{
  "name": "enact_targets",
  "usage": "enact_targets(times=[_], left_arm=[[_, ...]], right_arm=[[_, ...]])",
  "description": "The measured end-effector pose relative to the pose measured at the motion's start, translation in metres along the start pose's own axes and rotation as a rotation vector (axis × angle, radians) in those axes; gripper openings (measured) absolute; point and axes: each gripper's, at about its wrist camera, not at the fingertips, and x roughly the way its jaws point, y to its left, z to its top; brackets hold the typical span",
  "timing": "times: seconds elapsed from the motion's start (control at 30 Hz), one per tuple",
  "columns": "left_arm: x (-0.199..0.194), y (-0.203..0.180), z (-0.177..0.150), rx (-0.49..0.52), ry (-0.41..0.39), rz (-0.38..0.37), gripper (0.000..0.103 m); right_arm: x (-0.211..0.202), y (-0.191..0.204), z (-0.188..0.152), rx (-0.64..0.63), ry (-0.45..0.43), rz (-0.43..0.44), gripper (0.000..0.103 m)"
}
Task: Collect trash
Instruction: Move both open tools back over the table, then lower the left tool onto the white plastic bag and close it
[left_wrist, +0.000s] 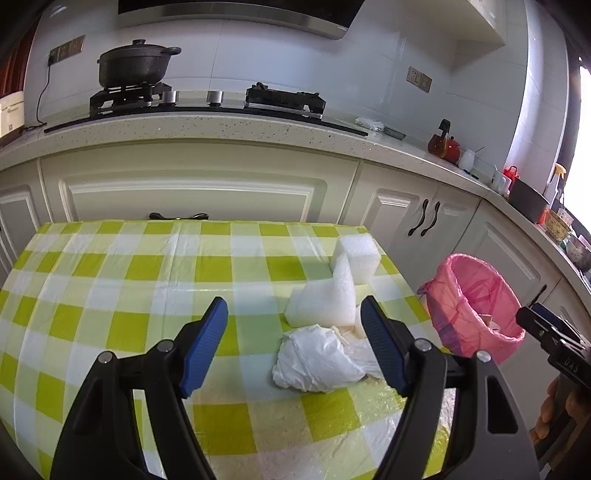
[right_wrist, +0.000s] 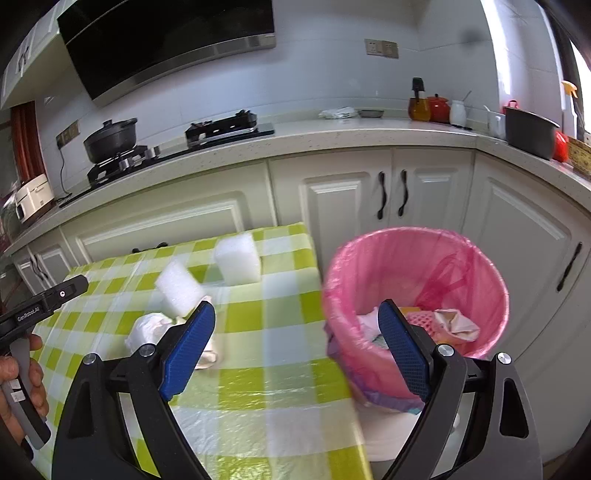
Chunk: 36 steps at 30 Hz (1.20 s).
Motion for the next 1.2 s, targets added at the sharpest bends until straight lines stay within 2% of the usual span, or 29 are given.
enact_targets(times=[0.33,0.77,1.2], left_arm=[[0.001,0.009,-0.008,-0.012,0.014,-0.005,0.073],[0.020,0.007,-0.015,-0.026,0.059,-0.030,0.075],[0.059,-0.008,-0.030,-0.041,0.157,-0.082,0.081]], right_arm=[[0.006,0.034,-0.005,-0.048,0.022,0.022,0.085],[0.019,0.033,-0.005,-0.051,0.042,0.022,0.085],[0.030,0.027,-0.008,-0.036,0.058,0.025,0.085]])
